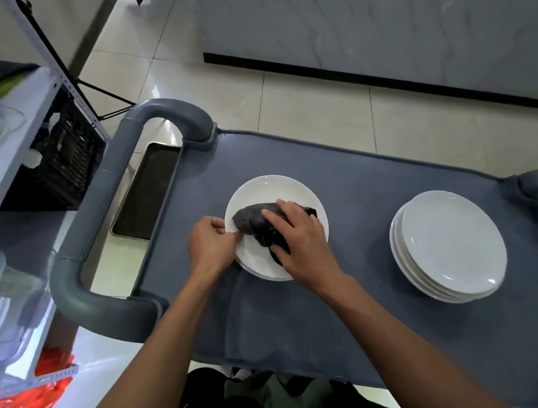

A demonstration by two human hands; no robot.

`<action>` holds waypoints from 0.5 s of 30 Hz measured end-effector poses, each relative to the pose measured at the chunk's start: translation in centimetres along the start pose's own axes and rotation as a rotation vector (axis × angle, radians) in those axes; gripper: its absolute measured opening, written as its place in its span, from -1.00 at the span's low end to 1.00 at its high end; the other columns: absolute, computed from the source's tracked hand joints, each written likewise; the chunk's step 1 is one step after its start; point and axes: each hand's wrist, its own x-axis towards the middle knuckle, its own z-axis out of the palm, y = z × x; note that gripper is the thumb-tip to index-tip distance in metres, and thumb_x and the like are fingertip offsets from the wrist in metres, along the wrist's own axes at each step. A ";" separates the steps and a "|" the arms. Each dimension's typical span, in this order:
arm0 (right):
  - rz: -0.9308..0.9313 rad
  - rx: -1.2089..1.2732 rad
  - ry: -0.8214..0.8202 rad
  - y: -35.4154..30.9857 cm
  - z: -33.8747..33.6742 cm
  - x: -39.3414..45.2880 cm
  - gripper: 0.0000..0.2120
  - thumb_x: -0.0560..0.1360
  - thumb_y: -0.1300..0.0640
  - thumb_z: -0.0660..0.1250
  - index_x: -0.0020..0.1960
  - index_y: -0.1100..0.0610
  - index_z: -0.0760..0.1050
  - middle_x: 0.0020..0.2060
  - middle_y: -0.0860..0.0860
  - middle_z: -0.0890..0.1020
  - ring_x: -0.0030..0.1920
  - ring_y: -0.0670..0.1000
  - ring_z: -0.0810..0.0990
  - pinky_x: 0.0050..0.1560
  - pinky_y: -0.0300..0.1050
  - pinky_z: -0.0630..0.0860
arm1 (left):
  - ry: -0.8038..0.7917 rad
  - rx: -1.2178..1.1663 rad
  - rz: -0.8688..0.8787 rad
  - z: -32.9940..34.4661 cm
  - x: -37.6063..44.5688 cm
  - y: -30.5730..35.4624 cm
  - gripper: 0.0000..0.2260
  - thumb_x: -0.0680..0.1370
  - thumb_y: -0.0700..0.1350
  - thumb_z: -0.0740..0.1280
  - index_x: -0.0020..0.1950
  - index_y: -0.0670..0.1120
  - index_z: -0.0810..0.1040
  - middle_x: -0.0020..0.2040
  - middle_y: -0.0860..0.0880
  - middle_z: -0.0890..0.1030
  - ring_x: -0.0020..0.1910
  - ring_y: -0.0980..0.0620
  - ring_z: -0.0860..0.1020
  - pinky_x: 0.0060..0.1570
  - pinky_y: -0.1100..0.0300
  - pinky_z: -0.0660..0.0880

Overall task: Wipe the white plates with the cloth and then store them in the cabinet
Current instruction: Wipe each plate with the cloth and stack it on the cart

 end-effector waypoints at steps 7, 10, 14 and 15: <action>-0.006 -0.006 0.028 0.0 -0.3 -1.0 -0.39 0.53 0.17 0.36 0.54 0.00 0.29 0.54 0.10 0.25 0.53 0.12 0.21 0.35 0.22 0.34 | -0.077 -0.016 0.033 -0.4 -0.2 -0.1 -0.82 0.44 -0.09 0.50 -0.10 -0.01 0.51 -0.14 0.02 0.66 -0.12 0.01 0.64 -0.10 0.00 0.61; 0.009 0.013 0.073 -0.3 -0.3 -1.2 -0.42 0.53 0.16 0.36 0.52 0.01 0.33 0.51 0.11 0.31 0.49 0.14 0.29 0.29 0.23 0.41 | -0.149 -0.111 -0.015 -0.5 -0.5 0.4 -0.81 0.50 -0.15 0.45 -0.03 -0.06 0.44 -0.06 -0.08 0.65 -0.08 -0.08 0.65 -0.20 -0.01 0.62; 0.045 0.049 0.108 -0.6 -0.1 -1.4 -0.42 0.52 0.14 0.36 0.52 0.03 0.34 0.49 0.10 0.34 0.44 0.16 0.34 0.27 0.25 0.42 | -0.272 -0.310 -0.083 -1.0 -0.7 1.4 -0.83 0.56 -0.30 0.37 0.05 -0.09 0.46 0.00 -0.17 0.64 -0.09 -0.17 0.66 -0.28 -0.03 0.64; 0.054 0.061 0.116 -0.7 0.1 -1.5 -0.42 0.52 0.14 0.37 0.51 0.04 0.35 0.48 0.10 0.35 0.43 0.17 0.35 0.28 0.25 0.42 | -0.303 -0.338 -0.076 -1.1 -0.8 1.6 -0.82 0.56 -0.35 0.33 0.06 -0.09 0.50 -0.02 -0.15 0.65 -0.13 -0.14 0.66 -0.34 0.04 0.62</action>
